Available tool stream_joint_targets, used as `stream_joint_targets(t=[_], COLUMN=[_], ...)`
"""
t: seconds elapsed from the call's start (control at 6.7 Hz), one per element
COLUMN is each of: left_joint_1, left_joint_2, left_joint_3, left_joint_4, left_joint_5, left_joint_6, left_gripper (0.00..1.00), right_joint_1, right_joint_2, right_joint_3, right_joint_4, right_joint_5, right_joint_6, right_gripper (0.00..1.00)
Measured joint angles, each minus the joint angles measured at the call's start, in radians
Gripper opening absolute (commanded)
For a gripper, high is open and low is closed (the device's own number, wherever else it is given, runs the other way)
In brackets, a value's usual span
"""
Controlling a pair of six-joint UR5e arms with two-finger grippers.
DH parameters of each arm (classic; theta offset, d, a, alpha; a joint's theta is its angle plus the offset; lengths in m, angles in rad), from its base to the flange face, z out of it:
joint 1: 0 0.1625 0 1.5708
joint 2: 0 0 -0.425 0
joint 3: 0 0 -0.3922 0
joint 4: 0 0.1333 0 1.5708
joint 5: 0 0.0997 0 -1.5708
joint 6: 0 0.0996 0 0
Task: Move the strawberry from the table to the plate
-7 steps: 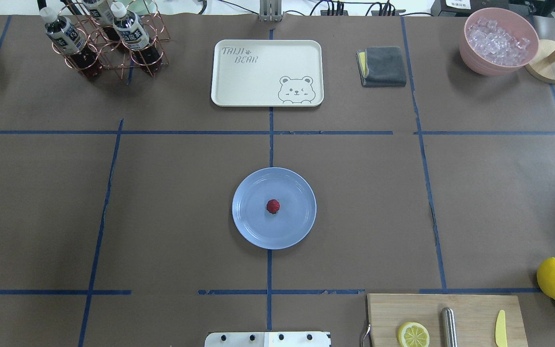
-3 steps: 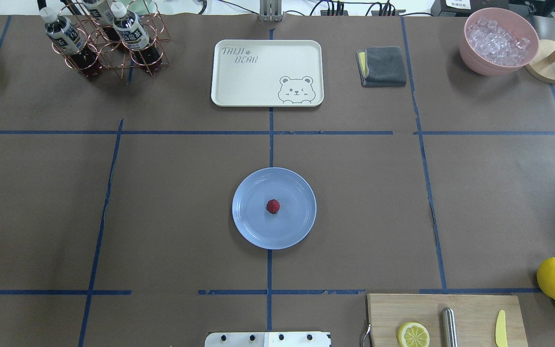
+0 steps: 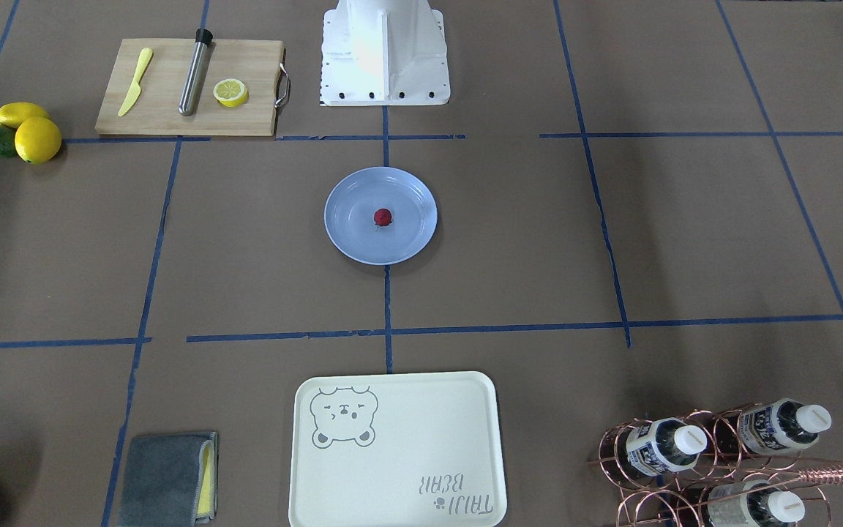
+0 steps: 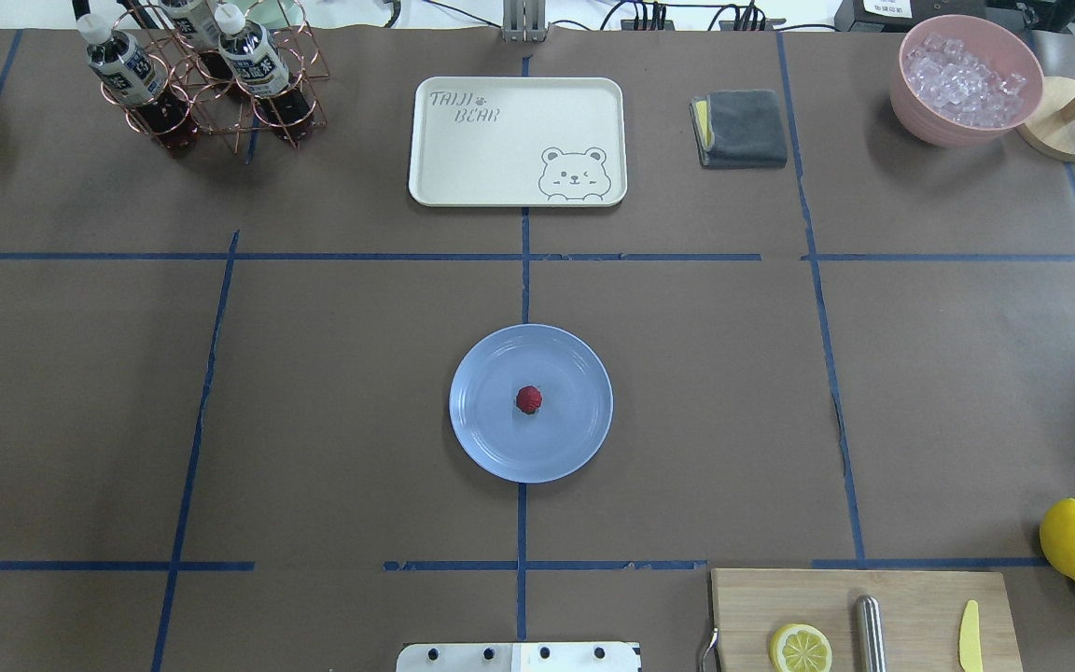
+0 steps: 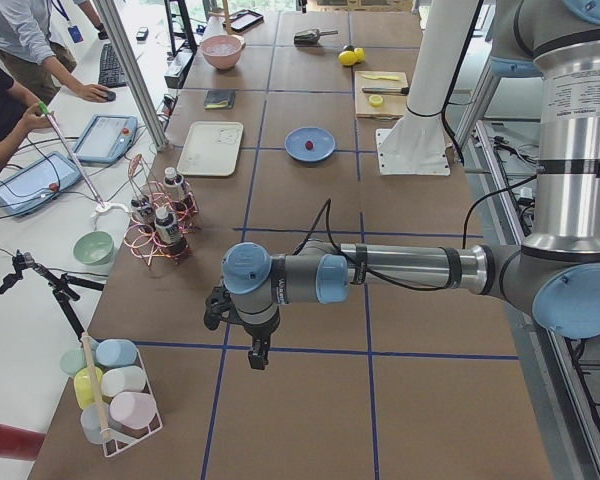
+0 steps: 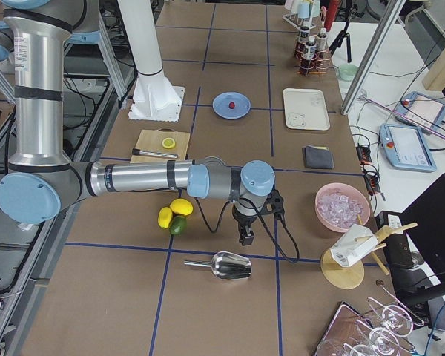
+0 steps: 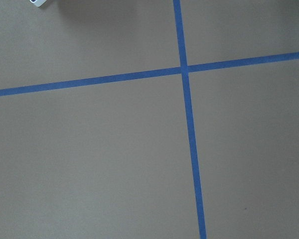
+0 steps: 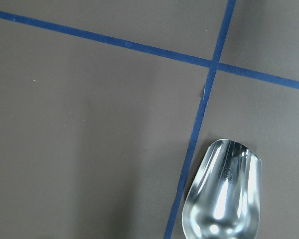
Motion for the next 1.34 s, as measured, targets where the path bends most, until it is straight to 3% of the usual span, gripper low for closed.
stream_joint_targets(t=[0.45, 0.9, 1.34], left_joint_1=[-0.001, -0.001, -0.001], left_joint_2=[0.011, 0.02, 0.023], left_joint_3=[0.008, 0.011, 0.013], left_joint_4=[-0.048, -0.098, -0.131], left_joint_5=[-0.004, -0.003, -0.003], left_joint_6=[0.0, 0.0, -0.001], left_gripper=[1.0, 1.0, 1.0], right_joint_1=[0.0, 0.001, 0.002], right_joint_2=[-0.001, -0.022, -0.037], right_joint_3=[0.002, -0.006, -0.008], right_joint_4=[0.004, 0.109, 0.14], right_joint_5=[0.002, -0.001, -0.003], right_joint_6=[0.012, 0.108, 0.132], right_gripper=[1.0, 1.0, 1.0])
